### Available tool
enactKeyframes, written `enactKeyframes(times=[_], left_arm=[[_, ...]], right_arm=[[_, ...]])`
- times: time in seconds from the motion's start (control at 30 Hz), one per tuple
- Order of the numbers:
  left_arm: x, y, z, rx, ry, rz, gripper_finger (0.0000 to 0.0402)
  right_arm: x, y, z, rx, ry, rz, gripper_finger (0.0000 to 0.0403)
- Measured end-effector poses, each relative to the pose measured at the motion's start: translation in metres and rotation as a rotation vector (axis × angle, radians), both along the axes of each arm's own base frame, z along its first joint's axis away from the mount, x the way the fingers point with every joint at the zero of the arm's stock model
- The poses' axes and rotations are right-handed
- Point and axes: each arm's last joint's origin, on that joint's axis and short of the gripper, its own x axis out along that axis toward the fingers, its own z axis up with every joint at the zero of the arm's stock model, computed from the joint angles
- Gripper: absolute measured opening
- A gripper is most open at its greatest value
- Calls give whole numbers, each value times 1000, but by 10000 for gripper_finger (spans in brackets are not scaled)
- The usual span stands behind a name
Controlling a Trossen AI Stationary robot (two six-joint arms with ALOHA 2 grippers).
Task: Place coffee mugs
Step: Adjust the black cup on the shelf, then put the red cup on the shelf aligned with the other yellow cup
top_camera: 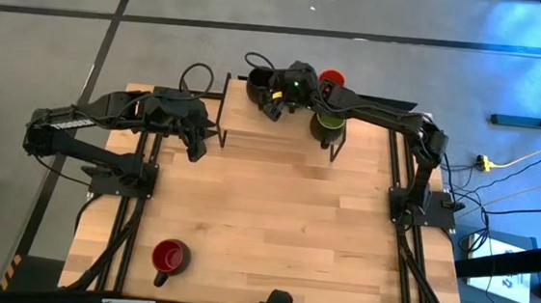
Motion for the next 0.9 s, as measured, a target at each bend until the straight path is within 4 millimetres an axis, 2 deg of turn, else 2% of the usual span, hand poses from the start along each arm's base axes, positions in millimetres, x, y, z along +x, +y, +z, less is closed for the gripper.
enactKeyframes(times=[0.27,0.4,0.53,0.7,0.77,0.9], left_arm=[[0,0,0,0,0,0,107],[0,0,0,-1,2,-3,107],[-1,0,-1,-6,15,-6,110],[-7,5,-6,-13,89,36,139],[-10,8,-8,-11,122,52,155],[-15,15,-15,-7,186,106,171]], right_arm=[[-1,0,2,-2,6,-13,193],[-4,10,26,53,-21,25,193],[-18,44,62,176,-50,136,193],[-49,98,90,260,9,234,193],[-63,121,95,320,40,279,193],[-86,162,87,409,73,321,193]])
